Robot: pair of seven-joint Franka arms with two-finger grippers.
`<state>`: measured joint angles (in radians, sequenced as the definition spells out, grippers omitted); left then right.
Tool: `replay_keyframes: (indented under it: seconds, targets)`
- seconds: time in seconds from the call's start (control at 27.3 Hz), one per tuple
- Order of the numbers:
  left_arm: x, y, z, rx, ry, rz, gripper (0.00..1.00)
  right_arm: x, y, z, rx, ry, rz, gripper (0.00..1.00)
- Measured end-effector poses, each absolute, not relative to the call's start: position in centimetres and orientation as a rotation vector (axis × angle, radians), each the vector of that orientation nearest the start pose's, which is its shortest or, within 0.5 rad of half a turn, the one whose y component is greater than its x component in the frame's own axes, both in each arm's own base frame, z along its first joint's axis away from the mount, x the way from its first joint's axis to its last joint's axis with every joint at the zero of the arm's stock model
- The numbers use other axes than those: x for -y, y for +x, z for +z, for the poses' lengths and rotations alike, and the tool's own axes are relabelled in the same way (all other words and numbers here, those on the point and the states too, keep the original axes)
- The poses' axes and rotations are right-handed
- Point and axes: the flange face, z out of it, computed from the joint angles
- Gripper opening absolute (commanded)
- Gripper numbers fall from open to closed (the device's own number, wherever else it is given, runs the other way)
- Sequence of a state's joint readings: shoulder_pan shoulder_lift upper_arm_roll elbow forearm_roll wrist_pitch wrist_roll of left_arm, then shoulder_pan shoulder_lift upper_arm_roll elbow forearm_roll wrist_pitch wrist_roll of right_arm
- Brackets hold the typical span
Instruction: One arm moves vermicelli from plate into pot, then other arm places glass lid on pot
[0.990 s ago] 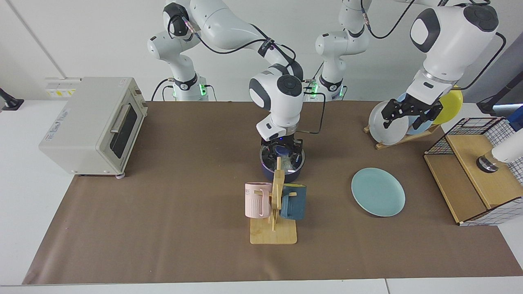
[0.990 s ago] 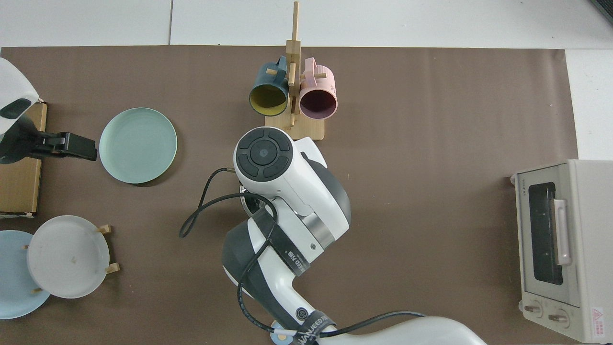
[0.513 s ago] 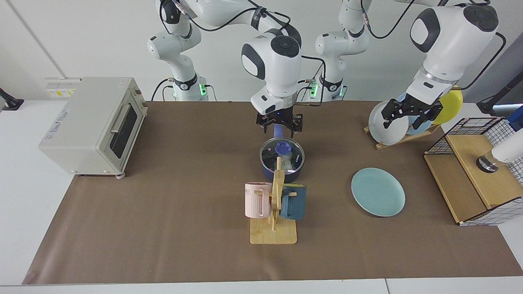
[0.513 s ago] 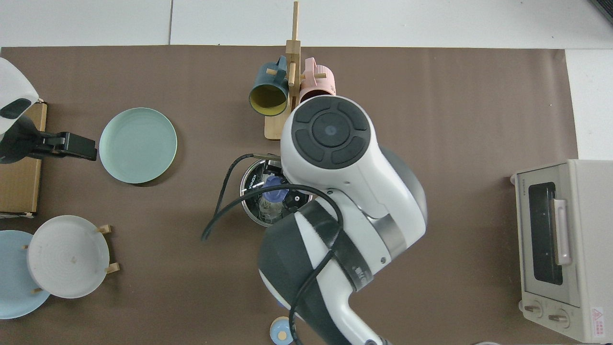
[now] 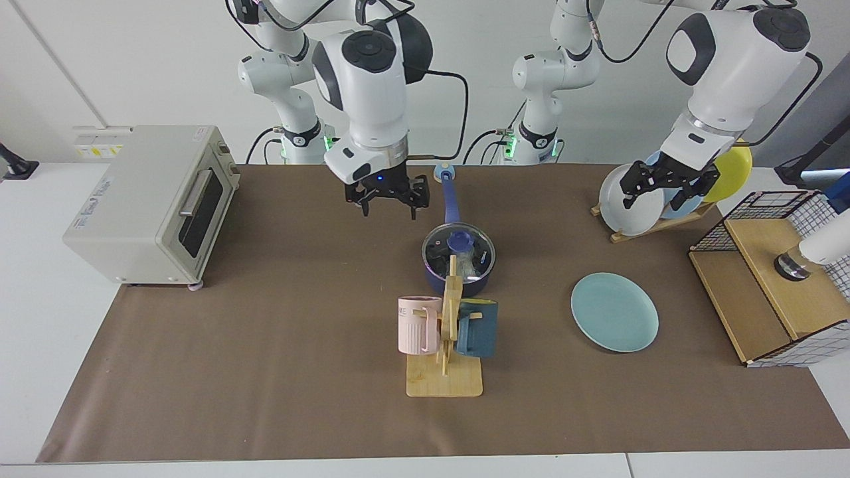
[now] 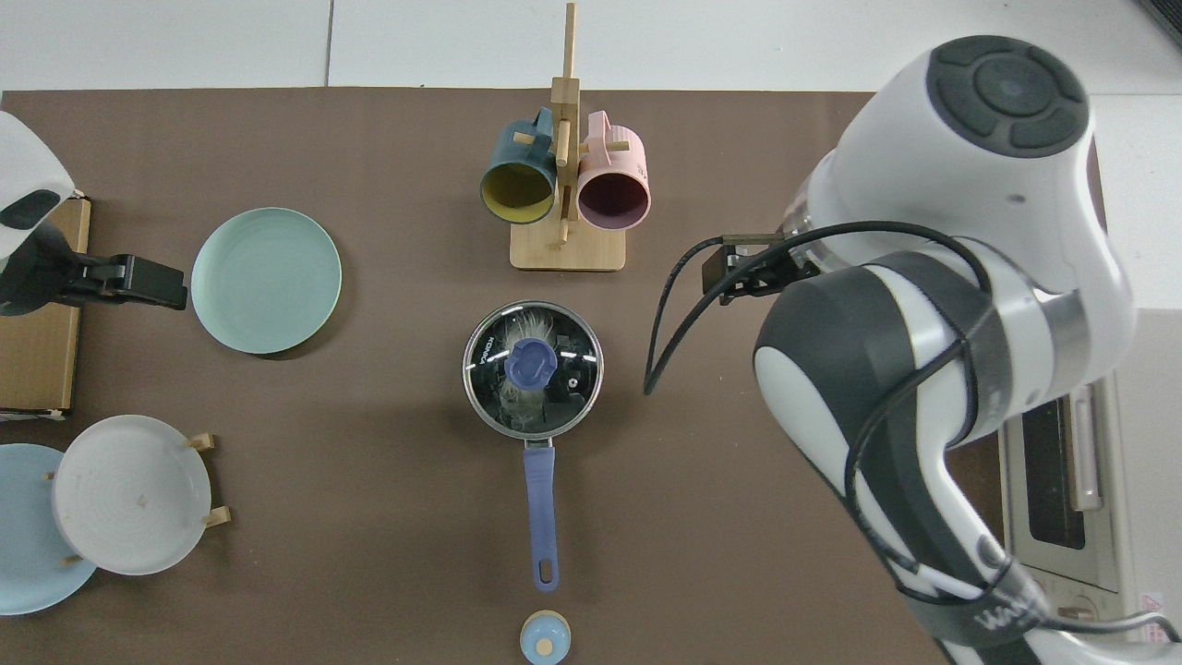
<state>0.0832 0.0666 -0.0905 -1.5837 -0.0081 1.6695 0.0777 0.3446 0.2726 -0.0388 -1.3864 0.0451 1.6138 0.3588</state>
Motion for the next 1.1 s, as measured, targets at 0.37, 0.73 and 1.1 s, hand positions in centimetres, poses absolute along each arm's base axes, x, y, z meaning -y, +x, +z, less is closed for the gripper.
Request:
replay_keyframes:
  seconds: [0.37,0.73,1.1]
  targets:
    - [0.3,58.3,58.9,-0.133,-3.152,-0.032,1.0,-8.0,60.8,58.4,-0.013,-3.112,0.108,1.0]
    - [0.3,58.3,58.9,-0.133,-3.152,-0.032,1.0,-4.0,58.9,60.4,-0.015,-3.106,0.177,1.0]
    - [0.3,58.3,58.9,-0.133,-3.152,-0.032,1.0,-0.9,55.8,63.4,-0.089,-3.104,0.139,1.0]
